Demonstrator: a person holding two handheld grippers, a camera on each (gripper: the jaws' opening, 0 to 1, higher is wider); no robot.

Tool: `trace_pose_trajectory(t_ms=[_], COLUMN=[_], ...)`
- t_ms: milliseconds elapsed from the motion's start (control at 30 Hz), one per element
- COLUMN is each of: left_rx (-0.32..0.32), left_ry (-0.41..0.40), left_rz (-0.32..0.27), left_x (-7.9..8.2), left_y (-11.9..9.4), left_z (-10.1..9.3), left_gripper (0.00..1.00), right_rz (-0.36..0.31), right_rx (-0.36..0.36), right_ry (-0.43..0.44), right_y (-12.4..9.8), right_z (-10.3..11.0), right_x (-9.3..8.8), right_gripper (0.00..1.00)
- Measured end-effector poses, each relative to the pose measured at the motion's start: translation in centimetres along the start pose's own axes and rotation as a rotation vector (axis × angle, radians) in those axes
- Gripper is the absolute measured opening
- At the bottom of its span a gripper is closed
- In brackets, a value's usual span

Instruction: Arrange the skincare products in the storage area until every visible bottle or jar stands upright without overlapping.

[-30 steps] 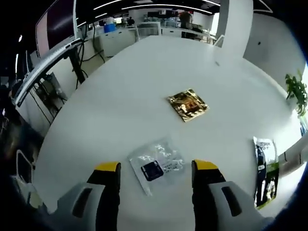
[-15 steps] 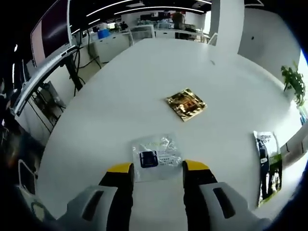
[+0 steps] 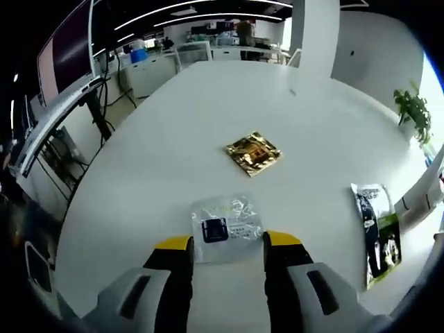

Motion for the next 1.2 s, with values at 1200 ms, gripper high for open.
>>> trace_pose_trajectory(t_ms=[1200], left_rx=[-0.156], left_ry=[0.080], left_rz=[0.014], left_x=[-2.1], left_y=[-3.8], left_z=[-5.0], left_gripper=[0.38], right_rz=[-0.018], right_rx=[-0.003], right_ry=[-0.014], right_y=[-0.2], right_z=[0.5], right_x=[0.4], right_gripper=[0.98])
Point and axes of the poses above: the point that each gripper's makers call its tool centre point, and the gripper's own axes: y roughly forward along the fingers, z roughly to its left, x roughly out of its top, the point moved 6 cm from there along -y, roughly backward along the fingers, and after that the axes turned 3 degrees about x, right-handed, at the moved point
